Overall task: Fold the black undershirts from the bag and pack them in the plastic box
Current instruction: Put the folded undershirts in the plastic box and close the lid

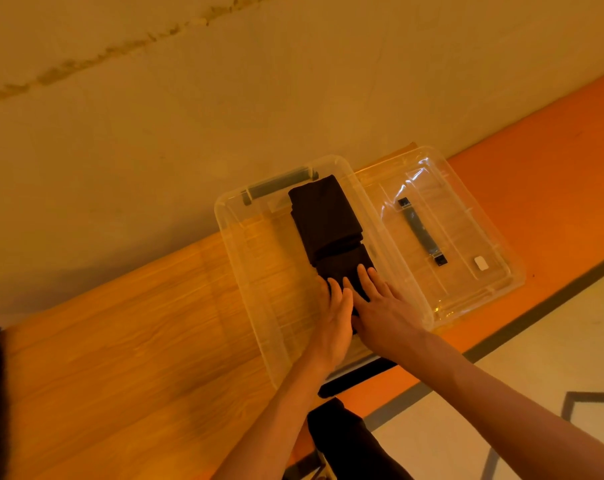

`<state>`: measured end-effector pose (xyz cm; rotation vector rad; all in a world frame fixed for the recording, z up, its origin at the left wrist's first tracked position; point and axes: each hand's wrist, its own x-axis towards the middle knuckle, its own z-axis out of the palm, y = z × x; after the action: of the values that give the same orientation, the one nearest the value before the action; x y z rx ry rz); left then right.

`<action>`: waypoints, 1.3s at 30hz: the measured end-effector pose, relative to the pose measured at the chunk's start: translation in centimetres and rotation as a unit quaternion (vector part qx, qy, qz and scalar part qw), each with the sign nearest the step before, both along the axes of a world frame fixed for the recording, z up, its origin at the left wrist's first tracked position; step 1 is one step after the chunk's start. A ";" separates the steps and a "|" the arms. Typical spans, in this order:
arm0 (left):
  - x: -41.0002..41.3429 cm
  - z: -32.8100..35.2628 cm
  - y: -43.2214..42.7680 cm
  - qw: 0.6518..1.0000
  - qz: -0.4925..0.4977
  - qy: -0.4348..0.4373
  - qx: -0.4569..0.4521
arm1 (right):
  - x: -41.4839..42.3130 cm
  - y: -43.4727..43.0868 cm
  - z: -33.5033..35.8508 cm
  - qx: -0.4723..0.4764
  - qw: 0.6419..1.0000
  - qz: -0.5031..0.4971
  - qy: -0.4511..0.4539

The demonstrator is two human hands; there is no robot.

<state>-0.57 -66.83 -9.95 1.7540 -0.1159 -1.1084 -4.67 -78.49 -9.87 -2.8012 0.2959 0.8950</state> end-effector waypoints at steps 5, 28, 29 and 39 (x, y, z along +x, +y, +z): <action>-0.8 -0.1 1.6 0.998 -0.047 -0.025 0.020 | -0.5 0.1 1.6 -0.003 0.999 0.016 0.041; 4.8 -5.3 2.2 0.681 -0.430 -0.561 0.195 | -2.2 0.8 2.2 -0.043 0.997 -0.045 0.052; 4.4 -4.6 2.3 0.704 -0.410 -0.548 0.186 | -2.2 0.8 2.2 -0.041 0.997 -0.045 0.051; 1.9 -2.5 1.8 0.990 0.069 -0.037 0.120 | -1.9 1.7 1.7 0.004 1.000 -0.003 -0.008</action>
<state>1.35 -65.00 -12.50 1.9862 0.0962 -0.9878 -6.58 -76.79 -8.19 -2.7971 0.2960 0.8705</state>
